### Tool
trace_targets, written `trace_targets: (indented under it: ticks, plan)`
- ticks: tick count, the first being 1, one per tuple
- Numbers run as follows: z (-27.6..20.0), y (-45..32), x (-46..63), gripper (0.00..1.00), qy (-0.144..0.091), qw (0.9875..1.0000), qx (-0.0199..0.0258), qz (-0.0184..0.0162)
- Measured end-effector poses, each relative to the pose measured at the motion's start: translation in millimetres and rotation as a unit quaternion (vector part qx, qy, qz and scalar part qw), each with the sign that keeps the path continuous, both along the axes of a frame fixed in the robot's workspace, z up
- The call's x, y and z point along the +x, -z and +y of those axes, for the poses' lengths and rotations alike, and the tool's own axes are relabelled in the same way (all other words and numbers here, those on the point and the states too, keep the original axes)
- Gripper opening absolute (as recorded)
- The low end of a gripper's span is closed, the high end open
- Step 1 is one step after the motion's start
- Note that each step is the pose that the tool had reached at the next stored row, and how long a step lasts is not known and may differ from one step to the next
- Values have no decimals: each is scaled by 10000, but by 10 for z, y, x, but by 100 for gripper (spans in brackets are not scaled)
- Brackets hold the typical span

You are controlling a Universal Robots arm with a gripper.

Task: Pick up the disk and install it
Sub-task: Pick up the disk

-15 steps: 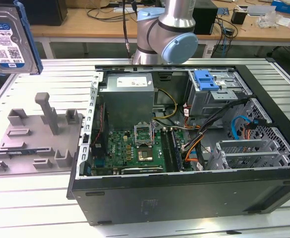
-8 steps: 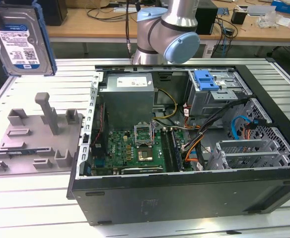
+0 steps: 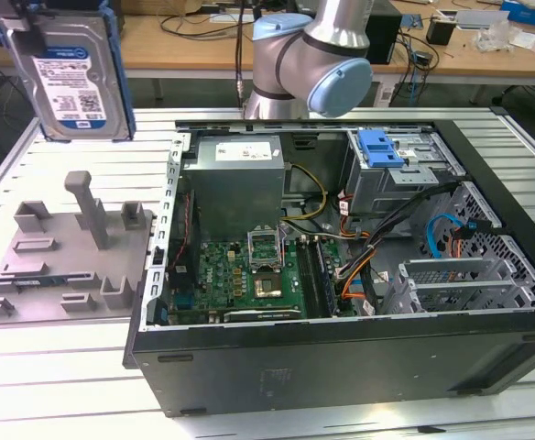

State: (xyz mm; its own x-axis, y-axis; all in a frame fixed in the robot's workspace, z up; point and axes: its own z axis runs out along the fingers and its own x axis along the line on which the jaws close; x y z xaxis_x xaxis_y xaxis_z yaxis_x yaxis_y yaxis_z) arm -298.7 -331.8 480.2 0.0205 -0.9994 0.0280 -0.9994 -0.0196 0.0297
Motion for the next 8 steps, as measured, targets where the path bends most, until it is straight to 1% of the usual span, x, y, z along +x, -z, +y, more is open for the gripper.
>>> trace_targets:
  ticks: [3, 8]
  plan:
    - [-37, -7, 186, 37, 0, 10000, 26, 1]
    - [-89, -8, 439, 37, 0, 10000, 55, 0]
